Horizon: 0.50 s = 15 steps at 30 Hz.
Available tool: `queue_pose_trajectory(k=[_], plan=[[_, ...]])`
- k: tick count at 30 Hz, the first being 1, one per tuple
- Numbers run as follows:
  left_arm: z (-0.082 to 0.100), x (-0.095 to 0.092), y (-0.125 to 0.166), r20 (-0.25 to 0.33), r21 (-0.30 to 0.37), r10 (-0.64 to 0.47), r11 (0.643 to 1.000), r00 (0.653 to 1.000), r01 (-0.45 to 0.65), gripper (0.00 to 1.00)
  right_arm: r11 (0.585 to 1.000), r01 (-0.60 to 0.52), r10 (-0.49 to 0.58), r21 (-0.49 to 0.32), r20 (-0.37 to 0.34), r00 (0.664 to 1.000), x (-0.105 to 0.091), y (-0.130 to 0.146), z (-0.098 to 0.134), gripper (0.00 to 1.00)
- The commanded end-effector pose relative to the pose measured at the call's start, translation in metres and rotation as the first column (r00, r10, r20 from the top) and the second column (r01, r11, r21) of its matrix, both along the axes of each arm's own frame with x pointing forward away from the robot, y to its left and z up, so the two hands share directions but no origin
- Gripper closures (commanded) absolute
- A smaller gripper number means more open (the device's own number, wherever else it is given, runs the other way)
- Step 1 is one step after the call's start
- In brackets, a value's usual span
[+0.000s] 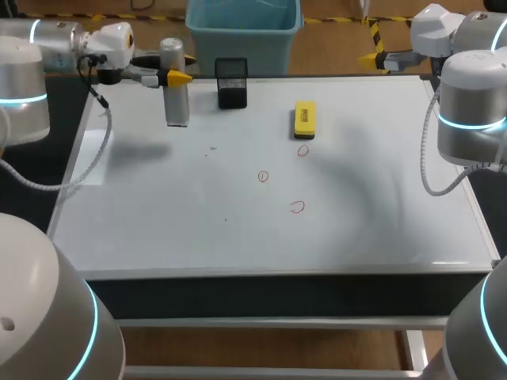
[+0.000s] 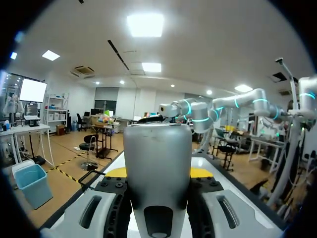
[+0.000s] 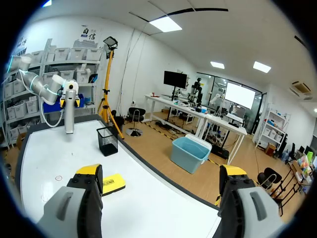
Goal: Pick up the inspection probe, press it on each red-marked spot on the whiteboard one by one, put down the probe, pick up the eraser, and wipe off all the red marks.
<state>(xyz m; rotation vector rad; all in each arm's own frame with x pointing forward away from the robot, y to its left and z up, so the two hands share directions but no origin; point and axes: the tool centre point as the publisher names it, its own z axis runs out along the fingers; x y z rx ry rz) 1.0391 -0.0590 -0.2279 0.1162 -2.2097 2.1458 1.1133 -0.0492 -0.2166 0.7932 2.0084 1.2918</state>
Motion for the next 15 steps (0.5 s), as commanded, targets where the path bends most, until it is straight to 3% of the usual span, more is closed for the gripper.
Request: queue_pose_trajectory(k=[1, 8, 15], plan=[[0.000, -0.006, 0.008, 0.051, 0.035, 0.600, 0.798, 0.798, -0.602, 1.00, 1.000, -0.001, 0.001, -0.001, -0.001, 1.000, 0.000, 0.000, 0.000, 0.00], [-0.004, -0.001, 0.016, 0.075, 0.003, 0.617, 0.786, 0.784, -0.618, 1.00, 1.000, -0.001, 0.001, -0.001, -0.001, 1.000, 0.000, 0.000, 0.000, 0.00], [-0.009, 0.006, 0.012, 0.048, 0.000, 0.602, 0.798, 0.797, -0.602, 1.00, 1.000, -0.001, 0.001, -0.001, -0.001, 1.000, 0.000, 0.000, 0.000, 0.00]])
